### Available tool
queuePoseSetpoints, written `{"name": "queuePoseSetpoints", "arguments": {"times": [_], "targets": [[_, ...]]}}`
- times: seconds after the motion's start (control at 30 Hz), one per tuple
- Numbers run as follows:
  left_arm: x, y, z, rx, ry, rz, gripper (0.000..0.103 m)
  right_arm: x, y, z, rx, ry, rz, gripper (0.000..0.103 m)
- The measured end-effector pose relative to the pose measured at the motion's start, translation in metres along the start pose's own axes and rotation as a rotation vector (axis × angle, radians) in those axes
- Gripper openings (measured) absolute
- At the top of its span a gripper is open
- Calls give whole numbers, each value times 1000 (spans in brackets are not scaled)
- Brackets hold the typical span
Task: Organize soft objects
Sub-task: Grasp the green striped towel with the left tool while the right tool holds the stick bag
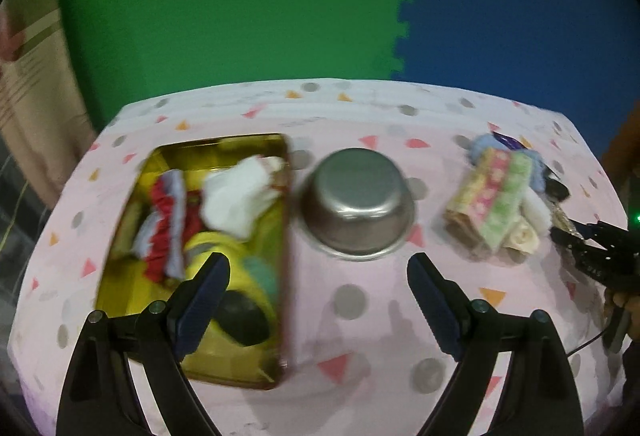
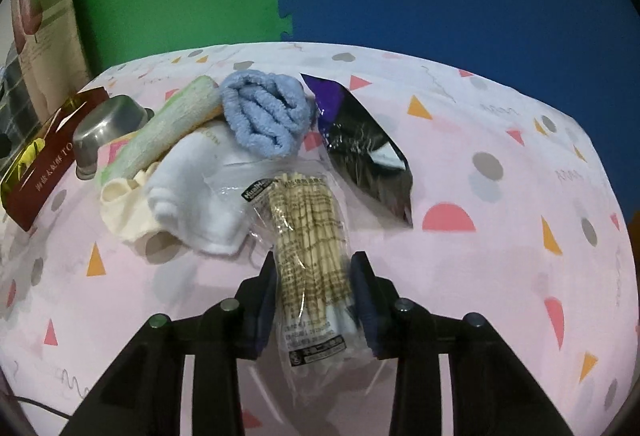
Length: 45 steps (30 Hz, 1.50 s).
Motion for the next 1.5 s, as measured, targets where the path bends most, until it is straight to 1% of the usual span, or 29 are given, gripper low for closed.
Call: {"name": "queuePoseSetpoints", "arguments": {"times": [0.13, 0.23, 0.3, 0.5, 0.6, 0.77, 0.93, 1.0, 1.07, 1.1, 1.13, 1.17, 1.2, 1.33, 1.43, 1.5], "targets": [[3, -28, -7, -51, 1, -37, 88, -8, 1, 10, -70, -19, -19, 32], [5, -50, -14, -87, 5, -80, 88, -14, -2, 16, -132, -23, -40, 32], [7, -66, -18, -109, 10, -102, 88, -17, -4, 20, -150, -24, -60, 31], [18, -111, -35, -208, 28, -116, 88, -18, -6, 20, -148, -27, -85, 32], [24, -130, -48, -240, 47, -104, 88, -19, -7, 20, -136, -27, -96, 32], [28, -155, -72, -241, 74, -131, 88, -20, -9, 21, -129, -29, -102, 33], [26, -164, -94, -218, 113, -134, 88, -20, -9, 21, -122, -30, -108, 34], [24, -164, -102, -201, 130, -133, 86, -20, -9, 21, -122, -29, -108, 34], [22, -164, -108, -194, 145, -133, 78, -20, -9, 21, -122, -29, -109, 34], [21, -165, -111, -213, 161, -123, 68, -20, -9, 21, -121, -30, -110, 34], [19, -166, -112, -233, 177, -111, 55, -20, -9, 20, -120, -30, -111, 34], [18, -168, -113, -250, 191, -104, 47, -20, -9, 20, -119, -30, -111, 34], [17, -170, -113, -270, 205, -97, 36, -20, -9, 20, -117, -30, -113, 34], [21, -171, -106, -278, 189, -107, 20, -20, -9, 19, -114, -30, -115, 34], [26, -168, -99, -280, 177, -110, 15, -20, -9, 19, -114, -30, -115, 34], [28, -166, -95, -289, 173, -104, 15, -20, -9, 19, -114, -31, -116, 34]]}}
Point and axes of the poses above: each gripper's, at about its wrist camera, not at the fingertips, and z roughly against the way its jaws point, y to its left, x to its top, the point moved 7 cm from there along -z, roughly the way its jaws point, and after that the axes turned 10 degrees about -y, right-handed, at the moved point
